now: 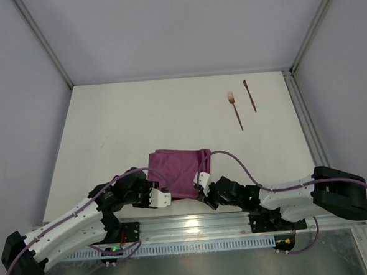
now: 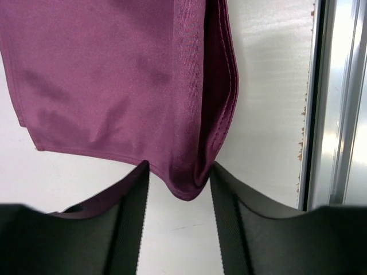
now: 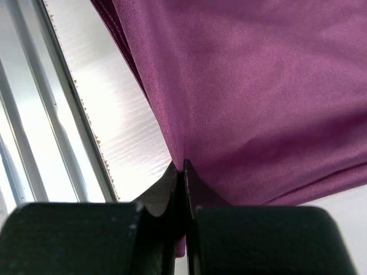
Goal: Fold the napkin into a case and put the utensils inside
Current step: Pick up the lower triangle-folded napkin from the center of the board, then fold the lower triangle-folded napkin at the center of the board.
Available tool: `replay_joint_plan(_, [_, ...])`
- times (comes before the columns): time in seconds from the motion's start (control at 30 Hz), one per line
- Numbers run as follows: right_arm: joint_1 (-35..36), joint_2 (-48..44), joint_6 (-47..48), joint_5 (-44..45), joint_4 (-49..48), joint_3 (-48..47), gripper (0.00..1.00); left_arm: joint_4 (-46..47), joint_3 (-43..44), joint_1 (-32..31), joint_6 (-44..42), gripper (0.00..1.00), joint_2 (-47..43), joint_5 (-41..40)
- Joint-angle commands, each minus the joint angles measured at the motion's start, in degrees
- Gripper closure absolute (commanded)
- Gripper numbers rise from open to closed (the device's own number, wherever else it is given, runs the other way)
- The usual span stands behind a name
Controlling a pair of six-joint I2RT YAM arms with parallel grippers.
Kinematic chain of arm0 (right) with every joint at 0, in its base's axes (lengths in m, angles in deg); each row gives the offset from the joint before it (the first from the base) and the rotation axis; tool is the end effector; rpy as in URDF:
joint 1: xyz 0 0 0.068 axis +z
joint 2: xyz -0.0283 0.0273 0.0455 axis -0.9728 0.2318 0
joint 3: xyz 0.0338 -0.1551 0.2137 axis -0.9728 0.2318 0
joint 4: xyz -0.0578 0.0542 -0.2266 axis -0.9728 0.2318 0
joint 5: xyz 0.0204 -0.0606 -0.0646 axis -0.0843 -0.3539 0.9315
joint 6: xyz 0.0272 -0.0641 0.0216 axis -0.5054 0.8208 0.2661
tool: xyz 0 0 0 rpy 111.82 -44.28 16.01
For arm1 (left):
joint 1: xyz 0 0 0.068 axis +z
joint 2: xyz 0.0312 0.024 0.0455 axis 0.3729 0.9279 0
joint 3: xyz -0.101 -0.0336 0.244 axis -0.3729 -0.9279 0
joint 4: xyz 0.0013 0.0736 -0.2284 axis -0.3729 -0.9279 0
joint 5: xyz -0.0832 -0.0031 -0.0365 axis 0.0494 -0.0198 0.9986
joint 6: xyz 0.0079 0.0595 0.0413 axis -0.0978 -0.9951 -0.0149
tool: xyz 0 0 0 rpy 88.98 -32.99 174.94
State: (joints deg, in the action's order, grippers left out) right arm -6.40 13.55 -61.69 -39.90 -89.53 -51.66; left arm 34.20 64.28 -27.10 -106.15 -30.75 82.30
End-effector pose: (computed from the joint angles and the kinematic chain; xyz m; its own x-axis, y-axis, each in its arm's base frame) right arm 0.0767 0.2031 0.1313 -0.2257 -0.4630 -0.8571 -0.9127 0.4082 0.0198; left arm 0.0813 -0.1074 0.1675 0.2141 0.8417 -0.4956 0.9387 -0.0370 0.3427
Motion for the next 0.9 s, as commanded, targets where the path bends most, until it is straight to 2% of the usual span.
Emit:
replay_joint_plan(0.0, [-1.0,0.6,0.2,-6.3,2.2,-3.2,0.96,-0.4,0.1,0.3,0.0,0.48,1.3,1.9])
replay_joint_plan(0.23, [-5.4,2.1,-2.1,-11.5,2.9,-4.6,0.96,-3.1,4.3,0.3,0.7,0.30,3.4,8.5])
replay_joint_plan(0.27, [-6.3,2.1,-2.4,-12.1,3.0,-4.7,0.96,-3.5,4.6,0.3,0.5,0.21,3.4,9.3])
replay_joint_plan(0.3, [-6.7,2.1,-3.0,-12.6,2.9,-4.7,0.96,-3.6,4.8,0.2,0.3,0.04,3.3,10.0])
replay_joint_plan(0.33, [-7.3,2.0,-3.2,-14.1,2.9,-4.7,0.96,-3.5,4.7,0.2,0.4,0.01,3.2,10.4])
replay_joint_plan(0.47, [-10.3,1.7,-4.9,-17.4,2.2,-4.6,0.96,2.3,2.7,0.0,1.7,0.01,2.9,9.4])
replay_joint_plan(0.57, [-11.8,1.9,-5.3,-19.0,3.1,-5.3,0.96,9.3,0.2,-1.2,2.6,0.01,2.9,5.7])
replay_joint_plan(0.67, [-13.4,2.1,-5.9,-20.5,3.4,-5.8,0.96,12.1,-2.1,-3.0,1.7,0.02,3.4,2.3])
replay_joint_plan(0.8, [-14.2,2.4,-6.0,-22.0,4.4,-6.6,0.96,16.7,-4.1,-3.4,1.7,0.11,4.3,-0.3])
replay_joint_plan(0.87, [-14.5,2.6,-6.0,-22.4,5.5,-7.4,0.96,17.4,-4.4,-3.4,2.2,0.19,3.8,-0.7])
